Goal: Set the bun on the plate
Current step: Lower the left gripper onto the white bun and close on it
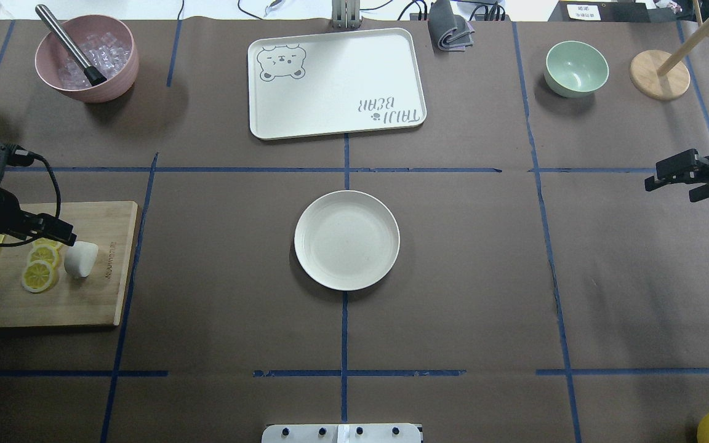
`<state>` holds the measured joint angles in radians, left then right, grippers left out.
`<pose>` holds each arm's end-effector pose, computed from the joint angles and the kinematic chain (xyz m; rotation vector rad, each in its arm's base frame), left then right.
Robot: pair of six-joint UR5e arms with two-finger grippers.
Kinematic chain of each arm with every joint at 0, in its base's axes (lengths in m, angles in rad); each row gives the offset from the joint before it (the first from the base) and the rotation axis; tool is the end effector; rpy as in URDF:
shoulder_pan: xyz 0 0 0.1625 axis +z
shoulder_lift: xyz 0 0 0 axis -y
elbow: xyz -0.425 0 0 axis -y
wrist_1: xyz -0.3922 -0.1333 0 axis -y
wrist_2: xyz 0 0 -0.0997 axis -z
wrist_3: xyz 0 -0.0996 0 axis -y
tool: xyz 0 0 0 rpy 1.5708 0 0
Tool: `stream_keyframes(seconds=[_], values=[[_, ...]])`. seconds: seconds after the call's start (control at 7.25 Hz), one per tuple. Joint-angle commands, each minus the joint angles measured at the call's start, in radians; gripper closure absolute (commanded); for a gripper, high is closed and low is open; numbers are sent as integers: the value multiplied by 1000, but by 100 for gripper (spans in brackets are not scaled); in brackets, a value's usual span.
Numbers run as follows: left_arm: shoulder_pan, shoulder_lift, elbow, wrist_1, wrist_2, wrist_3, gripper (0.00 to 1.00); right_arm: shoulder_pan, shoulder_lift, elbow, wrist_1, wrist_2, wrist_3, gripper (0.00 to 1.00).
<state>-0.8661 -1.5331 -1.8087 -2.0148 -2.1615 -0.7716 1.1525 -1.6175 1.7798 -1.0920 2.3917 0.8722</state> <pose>0.2632 -0.4296 0.5155 0.0788 0.8415 0.1273 -0.1429 -0.4702 0.5184 0.0064 -0.9940 0.1530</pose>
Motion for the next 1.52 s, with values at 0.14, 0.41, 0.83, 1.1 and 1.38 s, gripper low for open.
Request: stream_keyframes(seconds=[0.14,0.41,0.83,1.1,1.38], values=[[73,-16,5,-7,34,-53,0,-4,-5,1,0,0,-4,0],[123,-27,11,-4,92,-57,0,-7,-5,-3,0,-6,-6,0],[125,-25,12,-4,94,-54,12,-7,-5,-2,0,-6,-6,0],[125,-21,12,-4,94,-54,41,-7,-4,-5,0,-6,-6,0],[124,-25,8,-4,94,-54,50,-8,-4,-5,0,-5,-6,0]])
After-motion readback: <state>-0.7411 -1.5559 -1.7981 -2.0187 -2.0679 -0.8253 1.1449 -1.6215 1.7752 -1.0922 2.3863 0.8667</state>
